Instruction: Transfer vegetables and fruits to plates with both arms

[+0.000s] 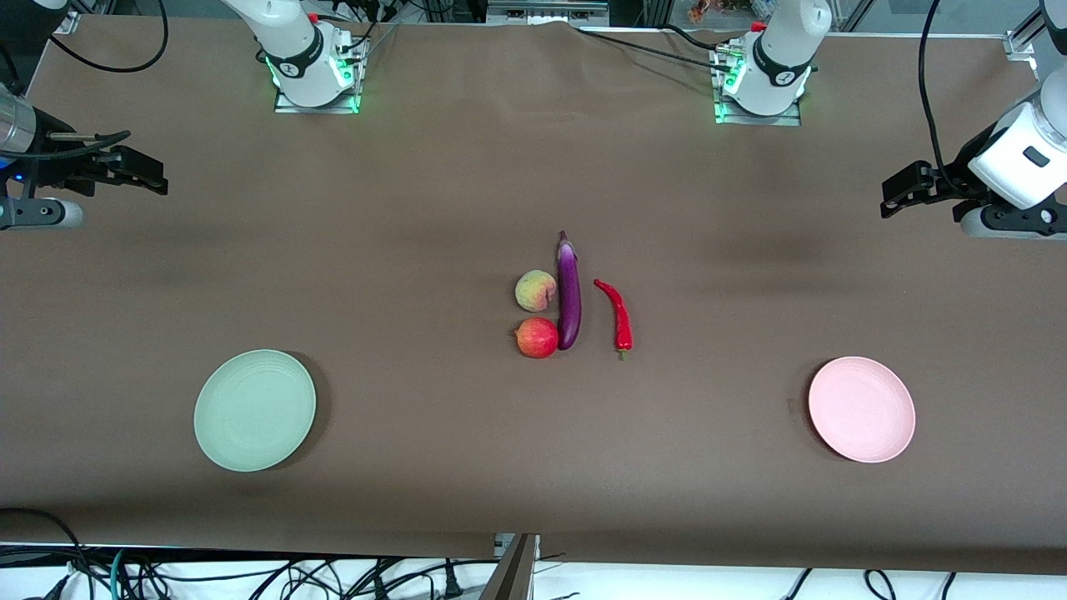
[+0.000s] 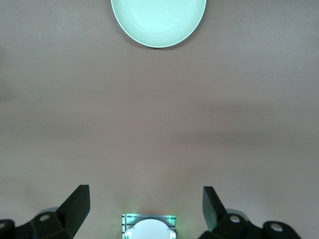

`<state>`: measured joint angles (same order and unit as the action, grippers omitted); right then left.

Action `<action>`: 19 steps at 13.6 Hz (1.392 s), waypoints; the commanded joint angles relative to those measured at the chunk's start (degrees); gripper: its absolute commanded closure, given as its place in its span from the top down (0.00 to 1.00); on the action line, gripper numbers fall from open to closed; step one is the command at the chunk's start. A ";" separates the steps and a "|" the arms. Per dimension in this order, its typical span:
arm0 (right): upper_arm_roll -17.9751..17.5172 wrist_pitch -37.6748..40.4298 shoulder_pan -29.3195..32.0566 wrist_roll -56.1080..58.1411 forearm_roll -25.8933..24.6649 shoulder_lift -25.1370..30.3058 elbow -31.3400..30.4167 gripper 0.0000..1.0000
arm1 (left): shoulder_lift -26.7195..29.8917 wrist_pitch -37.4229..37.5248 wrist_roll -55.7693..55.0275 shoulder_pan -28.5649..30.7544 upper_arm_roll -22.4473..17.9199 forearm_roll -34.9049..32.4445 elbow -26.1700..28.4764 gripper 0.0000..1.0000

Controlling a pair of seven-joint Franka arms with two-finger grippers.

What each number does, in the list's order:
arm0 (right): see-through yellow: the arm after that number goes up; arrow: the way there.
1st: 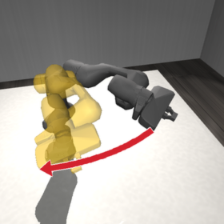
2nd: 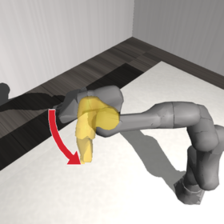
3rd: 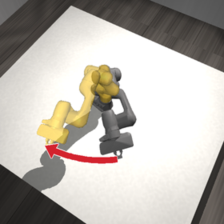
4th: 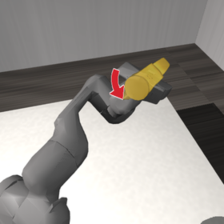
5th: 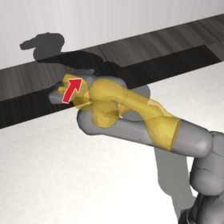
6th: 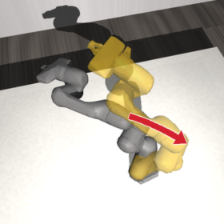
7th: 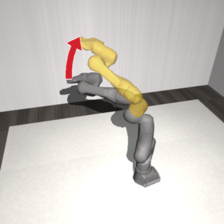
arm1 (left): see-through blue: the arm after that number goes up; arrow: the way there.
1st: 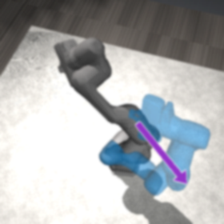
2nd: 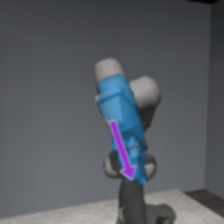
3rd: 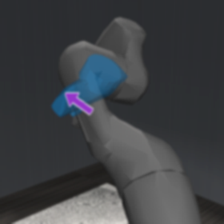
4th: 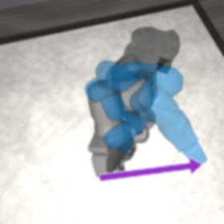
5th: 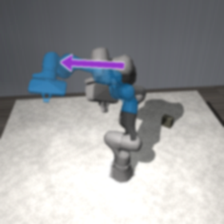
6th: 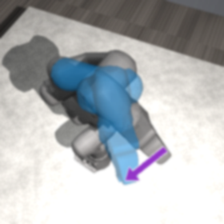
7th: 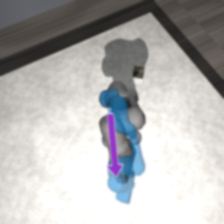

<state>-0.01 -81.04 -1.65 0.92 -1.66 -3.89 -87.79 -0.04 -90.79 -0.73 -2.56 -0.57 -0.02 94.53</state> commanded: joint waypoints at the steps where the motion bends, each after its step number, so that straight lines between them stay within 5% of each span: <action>1: -0.16 0.09 0.16 -0.04 0.87 0.03 0.43 1.00 | -2.07 0.62 0.11 -0.42 -0.04 -0.16 -3.12 1.00; 19: -0.34 -0.78 -0.10 -0.04 0.60 -0.06 0.34 1.00 | -2.07 5.45 0.20 -0.51 0.04 0.02 -3.30 1.00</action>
<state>-0.05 -81.32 -1.68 0.92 -1.63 -3.95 -87.79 -1.35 -87.33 -0.72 -2.79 -0.53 -0.02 92.95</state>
